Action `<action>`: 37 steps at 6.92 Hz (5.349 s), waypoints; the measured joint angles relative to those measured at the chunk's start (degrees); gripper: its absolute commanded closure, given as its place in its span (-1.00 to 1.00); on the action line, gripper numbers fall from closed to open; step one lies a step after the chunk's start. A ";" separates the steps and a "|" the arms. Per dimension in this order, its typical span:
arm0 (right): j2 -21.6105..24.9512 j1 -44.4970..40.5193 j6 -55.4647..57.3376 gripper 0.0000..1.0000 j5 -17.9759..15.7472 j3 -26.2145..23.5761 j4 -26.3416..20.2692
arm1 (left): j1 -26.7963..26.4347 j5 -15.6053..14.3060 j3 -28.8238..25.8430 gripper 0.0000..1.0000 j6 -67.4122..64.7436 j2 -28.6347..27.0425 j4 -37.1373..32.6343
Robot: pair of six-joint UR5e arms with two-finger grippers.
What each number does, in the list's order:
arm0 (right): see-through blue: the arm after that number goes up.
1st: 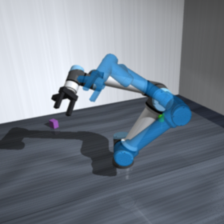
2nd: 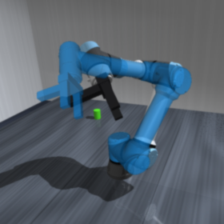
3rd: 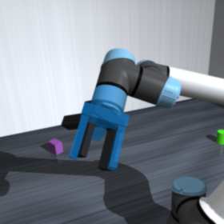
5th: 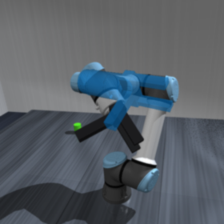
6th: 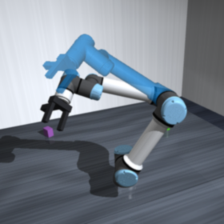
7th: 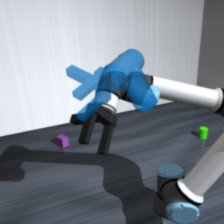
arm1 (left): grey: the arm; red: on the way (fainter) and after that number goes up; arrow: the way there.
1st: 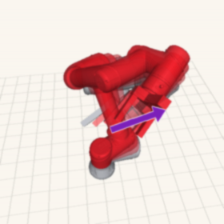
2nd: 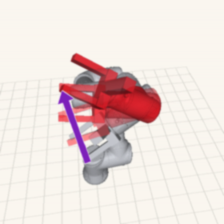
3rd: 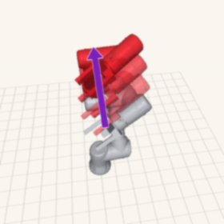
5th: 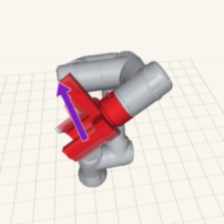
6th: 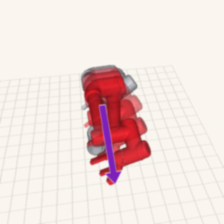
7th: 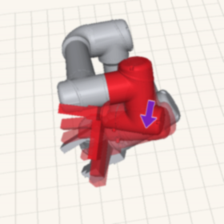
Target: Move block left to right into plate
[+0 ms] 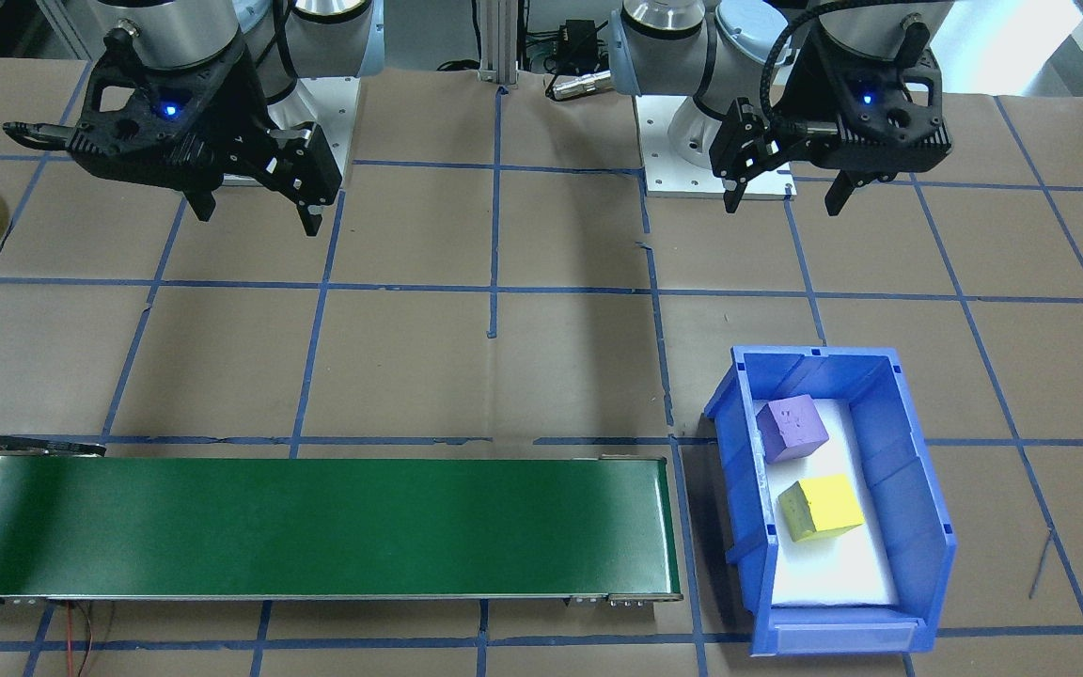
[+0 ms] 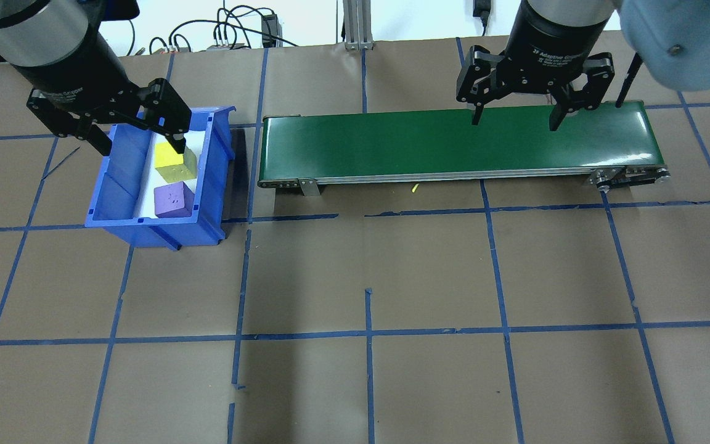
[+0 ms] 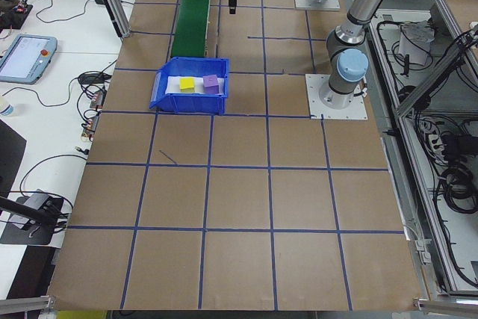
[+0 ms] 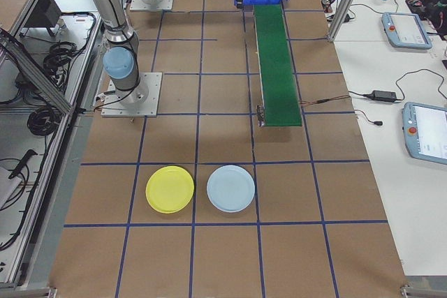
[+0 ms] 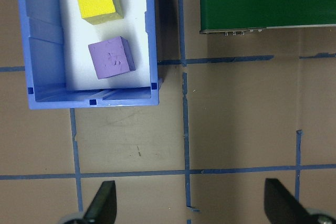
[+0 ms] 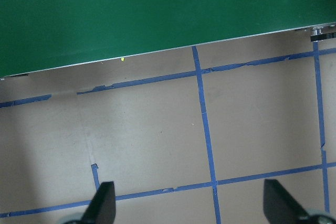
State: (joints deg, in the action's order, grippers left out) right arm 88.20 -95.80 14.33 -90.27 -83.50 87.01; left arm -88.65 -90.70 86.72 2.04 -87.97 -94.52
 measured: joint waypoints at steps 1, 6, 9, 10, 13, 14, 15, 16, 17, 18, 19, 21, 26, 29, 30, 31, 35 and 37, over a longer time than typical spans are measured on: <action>0.01 0.00 0.00 -1.00 -0.02 0.00 0.00 | -0.13 -0.05 -0.29 -1.00 -0.05 -0.61 0.07; -0.05 0.02 0.00 -1.00 -0.04 -0.03 0.00 | 8.95 0.54 1.10 -1.00 8.18 -8.47 8.12; 0.01 0.06 0.00 -1.00 -0.02 0.09 0.02 | 11.36 0.59 2.09 -1.00 7.94 -19.09 16.22; 0.03 0.04 0.00 -1.00 -0.04 0.11 -0.01 | 12.07 0.73 4.00 -1.00 7.74 -20.85 19.62; 0.05 -0.01 -0.78 -1.00 0.46 0.13 -1.28 | 14.34 3.39 11.42 -1.00 5.79 -22.88 28.27; 0.09 0.12 -2.75 -1.00 0.61 0.29 -2.96 | 14.42 3.61 12.54 -0.97 4.75 -23.04 28.67; 0.25 0.22 -5.06 -1.00 0.76 0.35 -4.52 | 14.43 4.72 13.23 -0.96 3.89 -23.34 28.85; 0.59 0.11 -6.32 -1.00 0.89 0.36 -5.11 | 14.41 6.74 13.62 -0.87 2.93 -23.71 28.89; 1.14 -0.07 -6.82 -1.00 0.76 0.23 -5.21 | 14.41 7.82 13.89 -0.46 2.49 -23.94 28.90; 1.75 -0.24 -7.02 -1.00 0.62 0.04 -5.17 | 14.43 8.09 13.99 0.42 2.77 -24.17 28.93; 1.96 -0.28 -7.11 -1.00 0.69 -0.06 -5.05 | 14.46 8.06 13.98 0.70 3.36 -24.37 28.93; 1.92 -0.17 -7.23 -1.00 0.60 -0.12 -4.65 | 14.47 7.16 13.54 0.76 3.86 -23.89 28.49; 1.26 0.40 -7.85 -1.00 0.71 -0.23 -4.69 | 11.67 1.85 -2.18 0.74 1.51 -19.09 12.96; 1.06 0.33 -8.08 -1.00 0.33 -1.04 -4.12 | 1.89 2.26 -5.87 0.72 -3.07 -20.43 14.21; 1.03 0.32 -8.08 -1.00 0.44 -1.25 -3.77 | -1.90 2.41 -5.96 0.70 -3.46 -22.57 17.68; 1.01 0.30 -8.09 -1.00 0.52 -1.35 -3.33 | -5.39 2.45 -5.91 0.69 -4.21 -25.12 21.26; 1.01 0.28 -8.09 -1.00 0.74 -1.41 -2.99 | -8.34 2.91 -5.33 0.45 -6.06 -31.18 28.74; 1.01 0.27 -8.03 -1.00 0.81 -1.41 -2.97 | -8.38 4.06 -4.22 -0.99 -5.98 -32.40 31.50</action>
State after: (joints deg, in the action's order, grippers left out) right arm 89.21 -95.53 6.30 -89.46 -84.90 84.04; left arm -97.03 -86.64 82.50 -3.94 -120.37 -63.02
